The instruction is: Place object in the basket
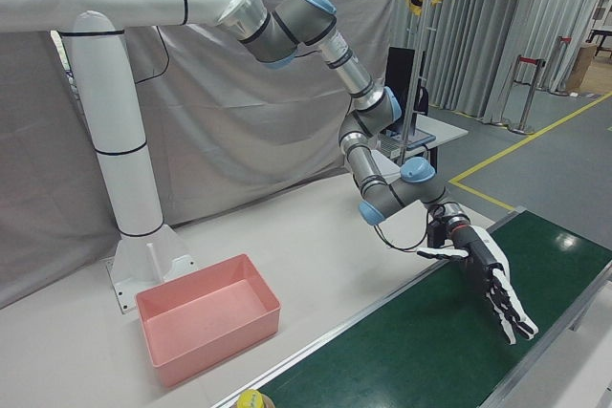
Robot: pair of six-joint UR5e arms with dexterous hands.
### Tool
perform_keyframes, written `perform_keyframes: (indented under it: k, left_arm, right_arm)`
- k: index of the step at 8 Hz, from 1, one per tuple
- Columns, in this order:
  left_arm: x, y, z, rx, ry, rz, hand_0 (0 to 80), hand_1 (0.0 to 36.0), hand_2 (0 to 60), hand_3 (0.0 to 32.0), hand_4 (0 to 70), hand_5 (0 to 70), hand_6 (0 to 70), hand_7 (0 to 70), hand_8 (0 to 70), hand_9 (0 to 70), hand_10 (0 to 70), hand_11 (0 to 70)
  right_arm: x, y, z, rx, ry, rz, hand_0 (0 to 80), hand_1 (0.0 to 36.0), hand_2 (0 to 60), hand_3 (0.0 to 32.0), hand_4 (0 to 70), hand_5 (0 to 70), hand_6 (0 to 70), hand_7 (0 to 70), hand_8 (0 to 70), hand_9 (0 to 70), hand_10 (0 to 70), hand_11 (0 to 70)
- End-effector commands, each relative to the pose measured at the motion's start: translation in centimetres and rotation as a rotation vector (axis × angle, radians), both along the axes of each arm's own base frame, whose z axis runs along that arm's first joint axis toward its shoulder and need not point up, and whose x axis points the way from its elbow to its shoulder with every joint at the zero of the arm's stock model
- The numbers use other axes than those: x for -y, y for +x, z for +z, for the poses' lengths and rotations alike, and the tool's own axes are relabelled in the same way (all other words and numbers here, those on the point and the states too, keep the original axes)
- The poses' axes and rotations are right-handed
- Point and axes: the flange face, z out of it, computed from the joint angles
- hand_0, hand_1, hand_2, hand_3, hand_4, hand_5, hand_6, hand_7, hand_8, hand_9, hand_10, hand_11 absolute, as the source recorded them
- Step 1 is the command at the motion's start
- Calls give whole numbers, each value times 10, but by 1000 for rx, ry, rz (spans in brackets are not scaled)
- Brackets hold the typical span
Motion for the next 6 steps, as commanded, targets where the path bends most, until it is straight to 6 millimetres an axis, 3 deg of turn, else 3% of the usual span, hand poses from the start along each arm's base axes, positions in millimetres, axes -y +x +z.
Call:
perform_keyframes:
  k: [1,5,6]
  left_arm:
    - [1,1,-2,-2,17,-4,542,65,0,36,64,65,0,0,0,0,53,92]
    - [6,5,-13,-2,33,-32,552,70,0,30,79,77,0,0,0,1,47,84]
    - [7,19,-20,-1,33,-16,551,71,0,30,79,77,0,0,0,1,46,83]
  right_arm:
    - [-1,0,0,2,-1,0,0,0,0,0,0,0,0,0,0,0,0,0]
    - [1,0,-3,1,5,0,0,0,0,0,0,0,0,0,0,0,0,0]
    - [1,0,-3,1,5,0,0,0,0,0,0,0,0,0,0,0,0,0]
